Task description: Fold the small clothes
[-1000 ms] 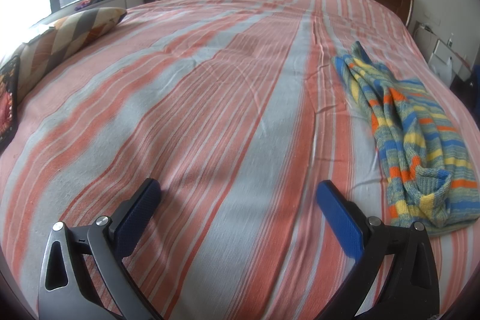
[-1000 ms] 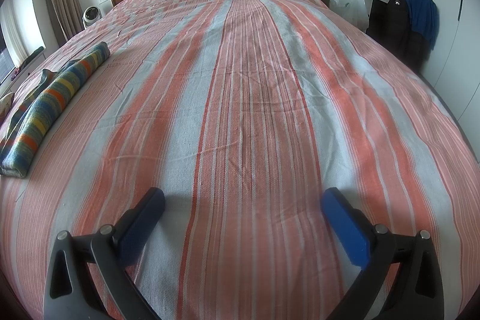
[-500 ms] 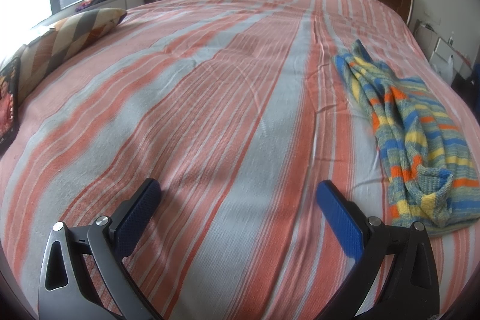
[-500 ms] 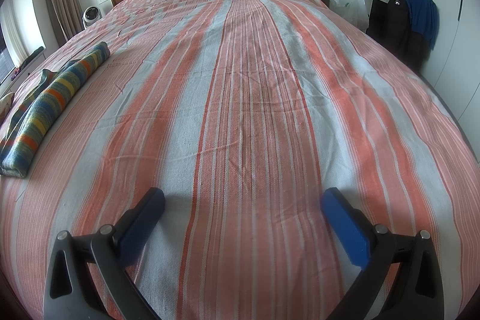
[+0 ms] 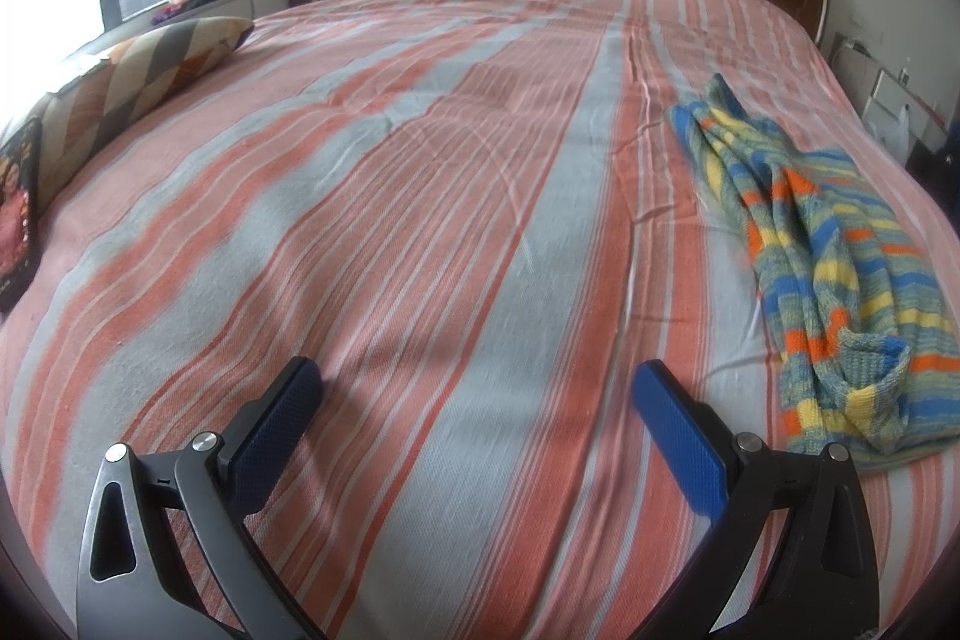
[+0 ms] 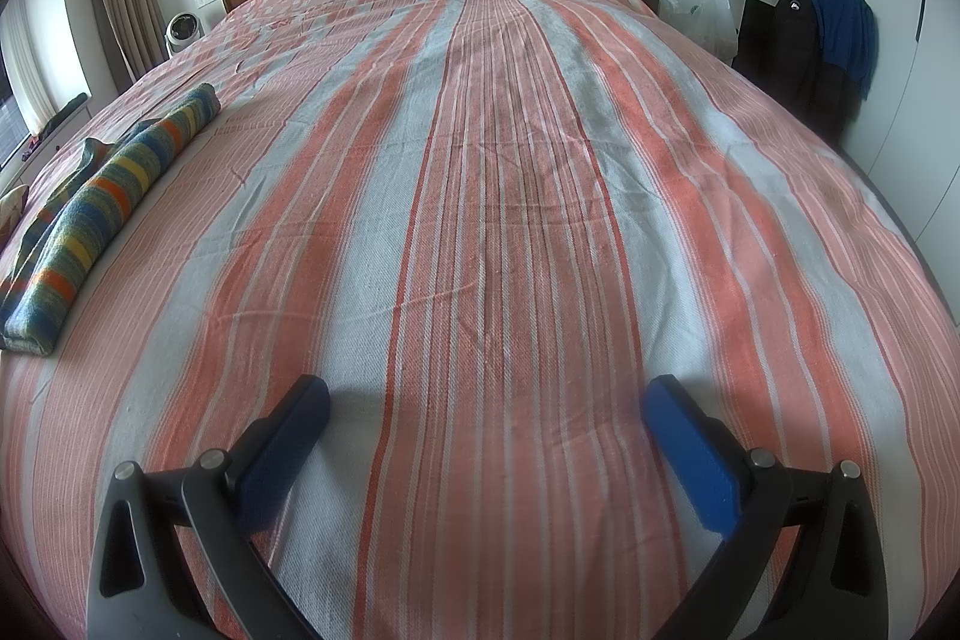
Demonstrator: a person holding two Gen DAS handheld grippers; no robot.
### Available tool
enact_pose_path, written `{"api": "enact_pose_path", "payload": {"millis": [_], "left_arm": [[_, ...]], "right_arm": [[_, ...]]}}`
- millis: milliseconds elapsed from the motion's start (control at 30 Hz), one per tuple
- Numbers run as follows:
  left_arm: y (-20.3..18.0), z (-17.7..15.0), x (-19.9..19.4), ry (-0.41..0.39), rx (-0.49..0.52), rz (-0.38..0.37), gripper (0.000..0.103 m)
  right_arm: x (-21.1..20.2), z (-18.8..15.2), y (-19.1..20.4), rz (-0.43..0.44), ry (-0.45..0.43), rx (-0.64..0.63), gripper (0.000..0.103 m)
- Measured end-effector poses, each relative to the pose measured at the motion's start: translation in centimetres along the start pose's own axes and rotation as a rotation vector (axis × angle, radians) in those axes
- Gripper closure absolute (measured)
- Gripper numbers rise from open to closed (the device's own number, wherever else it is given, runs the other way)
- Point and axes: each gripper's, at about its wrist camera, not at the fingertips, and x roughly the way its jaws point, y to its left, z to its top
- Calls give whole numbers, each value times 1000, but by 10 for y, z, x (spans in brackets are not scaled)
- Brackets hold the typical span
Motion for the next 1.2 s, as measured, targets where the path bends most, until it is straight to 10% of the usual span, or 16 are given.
{"api": "enact_pose_path", "payload": {"millis": [300, 467, 633, 767, 1067, 1133, 1167, 1200], "left_arm": [[3, 9, -1, 87, 22, -47, 1], [2, 39, -22, 124, -56, -327, 1], [-48, 82, 2, 260, -25, -594, 1], [-79, 100, 43, 330, 48, -483, 2], [-99, 101, 75, 379, 198, -326, 2], [-103, 98, 75, 348, 208, -327, 29], [-108, 96, 75, 351, 231, -367, 66], [-115, 94, 73, 365, 235, -388, 84]], "right_arm": [[0, -1, 3, -14, -3, -7, 0], [4, 4, 3, -3, 31, -8, 0], [-8, 39, 16, 449, 85, 122, 0], [-1, 87, 81, 695, 132, 118, 0], [92, 132, 184, 754, 201, 187, 0], [107, 135, 195, 757, 276, 205, 5], [108, 136, 203, 690, 284, 172, 19], [105, 138, 214, 551, 269, 87, 64]]}}
